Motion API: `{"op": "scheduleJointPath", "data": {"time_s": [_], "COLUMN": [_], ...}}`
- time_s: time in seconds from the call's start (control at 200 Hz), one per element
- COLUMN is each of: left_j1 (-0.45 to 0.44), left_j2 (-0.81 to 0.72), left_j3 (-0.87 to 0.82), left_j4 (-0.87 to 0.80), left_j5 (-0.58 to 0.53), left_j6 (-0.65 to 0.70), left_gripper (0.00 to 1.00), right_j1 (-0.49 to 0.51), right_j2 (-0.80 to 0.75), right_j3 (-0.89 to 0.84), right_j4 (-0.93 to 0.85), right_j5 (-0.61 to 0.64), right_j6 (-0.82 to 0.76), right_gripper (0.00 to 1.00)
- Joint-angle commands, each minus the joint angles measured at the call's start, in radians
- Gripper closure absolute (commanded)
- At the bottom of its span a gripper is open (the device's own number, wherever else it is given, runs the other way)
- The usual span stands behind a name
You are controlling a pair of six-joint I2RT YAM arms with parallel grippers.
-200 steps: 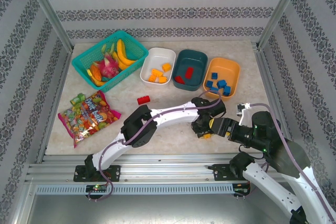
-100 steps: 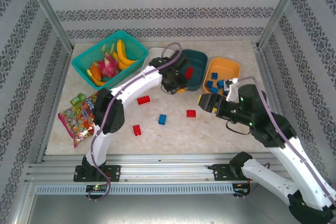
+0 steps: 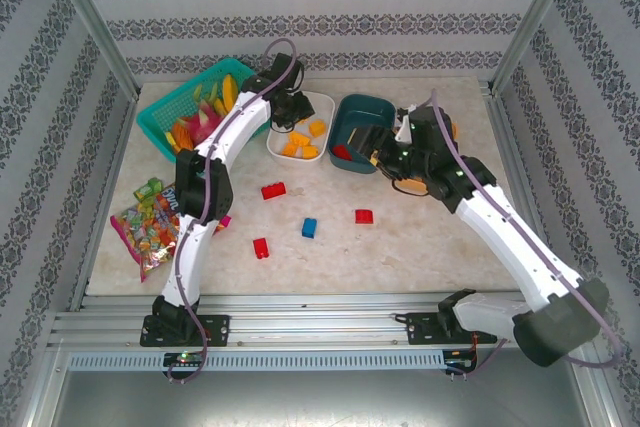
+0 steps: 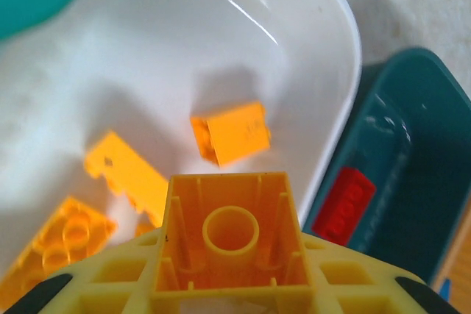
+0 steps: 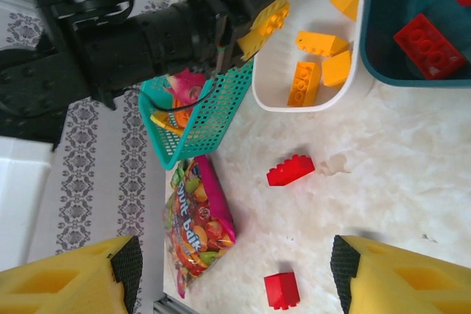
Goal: Sort the legos into containers by color
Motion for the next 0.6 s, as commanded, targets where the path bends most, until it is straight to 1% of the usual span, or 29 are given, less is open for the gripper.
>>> {"op": "scheduleJointPath", "data": {"time_s": [0.0,0.14,0.24,0.335,0.45,0.595], "left_j1": [0.021,0.05,0.059,0.064,0.062,0.06], "left_j2": [0.078,0.156,0.196,0.206,0.209,0.194], "left_j3": [0.083,0.119,0.152,0.15,0.151,0.15], "left_j4": [0.077,0.159,0.171,0.161,0.13,0.098], "left_j5": [-0.056,-0.053,-0.039,-0.025,-0.007,0.007], "left_j6": [0.07,0.048,0.056,0.051,0.042,0.036], "left_gripper": [0.76,0.75,0.75,0.69,0.58,0.49], "right_j1": [-0.006,-0.006,-0.011,-0.021,-0.029,-0.034], "right_j2": [0.02,0.021,0.01,0.004,0.012,0.047], "right_j3": [0.048,0.026,0.0,-0.029,-0.043,-0.021], "right_j4": [0.074,0.078,0.071,0.07,0.063,0.022], "right_j5": [-0.03,-0.025,-0.028,-0.035,-0.038,-0.028], "right_j6": [0.021,0.03,0.031,0.037,0.032,0.005], "right_gripper": [0.29,0.29,0.29,0.29,0.29,0.29]}}
